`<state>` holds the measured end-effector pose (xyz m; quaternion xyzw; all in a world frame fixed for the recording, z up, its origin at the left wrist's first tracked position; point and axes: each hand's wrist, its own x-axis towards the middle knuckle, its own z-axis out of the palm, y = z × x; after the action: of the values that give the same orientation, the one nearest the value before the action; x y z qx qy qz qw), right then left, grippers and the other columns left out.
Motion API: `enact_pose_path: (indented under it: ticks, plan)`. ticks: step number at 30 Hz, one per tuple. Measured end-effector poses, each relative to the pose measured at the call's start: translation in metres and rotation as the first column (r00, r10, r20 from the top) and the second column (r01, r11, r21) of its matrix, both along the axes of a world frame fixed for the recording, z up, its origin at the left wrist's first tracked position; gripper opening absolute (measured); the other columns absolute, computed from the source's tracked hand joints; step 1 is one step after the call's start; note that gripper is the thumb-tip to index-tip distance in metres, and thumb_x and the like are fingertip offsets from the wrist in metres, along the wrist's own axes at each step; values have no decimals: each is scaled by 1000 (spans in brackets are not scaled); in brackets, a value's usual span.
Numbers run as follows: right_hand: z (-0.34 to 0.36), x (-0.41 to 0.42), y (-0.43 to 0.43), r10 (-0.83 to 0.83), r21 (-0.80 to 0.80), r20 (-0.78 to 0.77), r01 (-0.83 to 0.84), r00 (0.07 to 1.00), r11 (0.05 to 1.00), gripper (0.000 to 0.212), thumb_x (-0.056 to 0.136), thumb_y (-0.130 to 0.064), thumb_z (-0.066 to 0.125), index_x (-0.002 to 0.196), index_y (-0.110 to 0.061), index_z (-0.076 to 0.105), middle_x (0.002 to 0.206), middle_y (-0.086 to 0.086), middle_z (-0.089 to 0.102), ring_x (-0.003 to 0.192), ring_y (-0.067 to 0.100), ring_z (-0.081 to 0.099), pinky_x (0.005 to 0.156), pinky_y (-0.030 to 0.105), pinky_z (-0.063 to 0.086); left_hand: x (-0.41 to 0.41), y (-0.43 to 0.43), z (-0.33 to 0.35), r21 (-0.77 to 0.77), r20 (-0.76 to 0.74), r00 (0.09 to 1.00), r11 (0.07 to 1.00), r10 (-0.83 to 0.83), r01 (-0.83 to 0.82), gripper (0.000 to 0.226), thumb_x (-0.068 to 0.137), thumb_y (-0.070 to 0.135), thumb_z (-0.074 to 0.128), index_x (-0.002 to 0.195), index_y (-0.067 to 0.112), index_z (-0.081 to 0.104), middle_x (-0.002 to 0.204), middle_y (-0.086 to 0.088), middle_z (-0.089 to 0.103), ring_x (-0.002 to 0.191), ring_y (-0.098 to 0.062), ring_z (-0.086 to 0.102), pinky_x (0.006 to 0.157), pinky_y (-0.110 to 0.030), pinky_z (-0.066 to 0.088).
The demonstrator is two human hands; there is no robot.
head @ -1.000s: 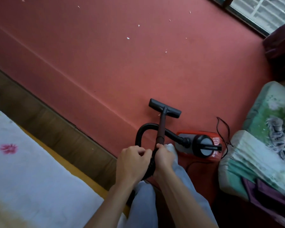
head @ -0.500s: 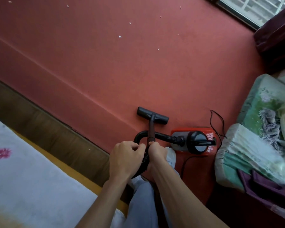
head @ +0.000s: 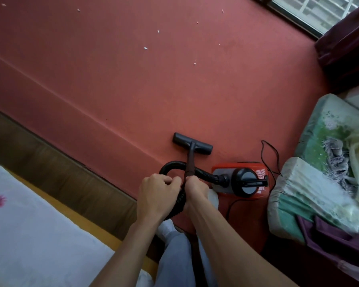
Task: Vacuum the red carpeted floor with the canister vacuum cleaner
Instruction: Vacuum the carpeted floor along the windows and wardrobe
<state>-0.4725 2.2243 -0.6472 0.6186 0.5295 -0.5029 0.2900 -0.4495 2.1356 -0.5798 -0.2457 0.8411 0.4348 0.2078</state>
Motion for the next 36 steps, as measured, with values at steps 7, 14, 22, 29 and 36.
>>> enact_pose_path:
  ticks: [7,14,22,29,36]
  plan:
    - [-7,-18,1,-5,45,-35,7,999,999,13,81,-21,56,74,-10,58,76,13,61,56,28,59,58,36,52,-15,-1,5,-13,-30,999,999,-36,36,44,76,41,47,65,5,69,62,-9,67,60,-25,62,58,-45,51]
    - [12,-51,28,20,101,-90,-10,996,995,27,87,-6,50,109,2,63,99,18,68,63,26,63,49,29,47,-42,22,11,-30,-87,992,996,-87,85,36,83,30,57,57,6,64,49,-6,56,47,-18,51,44,-26,35]
    - [18,-15,45,158,82,29,-160,987,984,23,83,-12,55,98,2,66,88,19,69,75,35,67,65,41,54,-16,28,17,80,6,990,986,-144,143,41,78,37,52,62,4,70,51,-11,62,46,-27,55,48,-44,47]
    - [9,-19,52,311,92,22,-312,950,946,20,81,-16,54,93,-2,62,88,19,69,79,35,67,70,42,56,-8,38,7,120,61,998,992,20,-27,45,73,42,46,65,6,71,62,-10,69,60,-28,66,58,-47,53]
    - [7,-49,52,343,89,48,-346,938,934,31,81,-15,50,106,-1,61,94,18,70,79,34,68,64,37,54,-25,45,7,100,-8,998,993,69,-68,42,74,37,48,61,4,70,57,-12,66,56,-30,62,54,-46,50]
